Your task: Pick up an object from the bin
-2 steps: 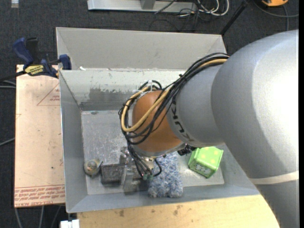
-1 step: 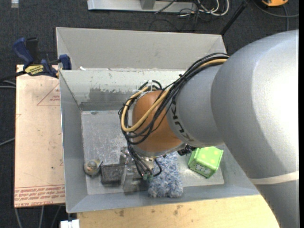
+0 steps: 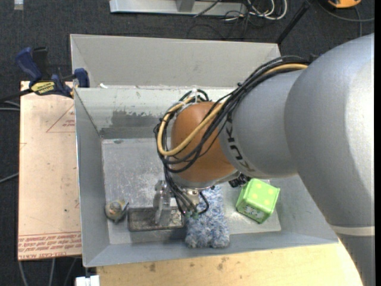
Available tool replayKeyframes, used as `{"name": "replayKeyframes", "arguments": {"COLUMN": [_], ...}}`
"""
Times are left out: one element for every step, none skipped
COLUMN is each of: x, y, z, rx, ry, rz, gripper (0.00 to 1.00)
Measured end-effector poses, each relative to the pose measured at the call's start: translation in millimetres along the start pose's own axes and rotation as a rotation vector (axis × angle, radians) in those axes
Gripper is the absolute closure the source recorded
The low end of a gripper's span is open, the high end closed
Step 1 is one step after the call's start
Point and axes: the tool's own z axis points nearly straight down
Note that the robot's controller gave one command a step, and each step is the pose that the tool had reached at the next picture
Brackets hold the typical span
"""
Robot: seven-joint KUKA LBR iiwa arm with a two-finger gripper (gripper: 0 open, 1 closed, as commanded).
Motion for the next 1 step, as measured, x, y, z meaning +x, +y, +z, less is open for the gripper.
{"name": "replayKeyframes", "arguments": {"x": [-3.8], "y": [-2.2], "z": [-45.3], "rx": [-0.001], "ry": [-0.004], "rz": [-0.006], "gripper": [0.00]}}
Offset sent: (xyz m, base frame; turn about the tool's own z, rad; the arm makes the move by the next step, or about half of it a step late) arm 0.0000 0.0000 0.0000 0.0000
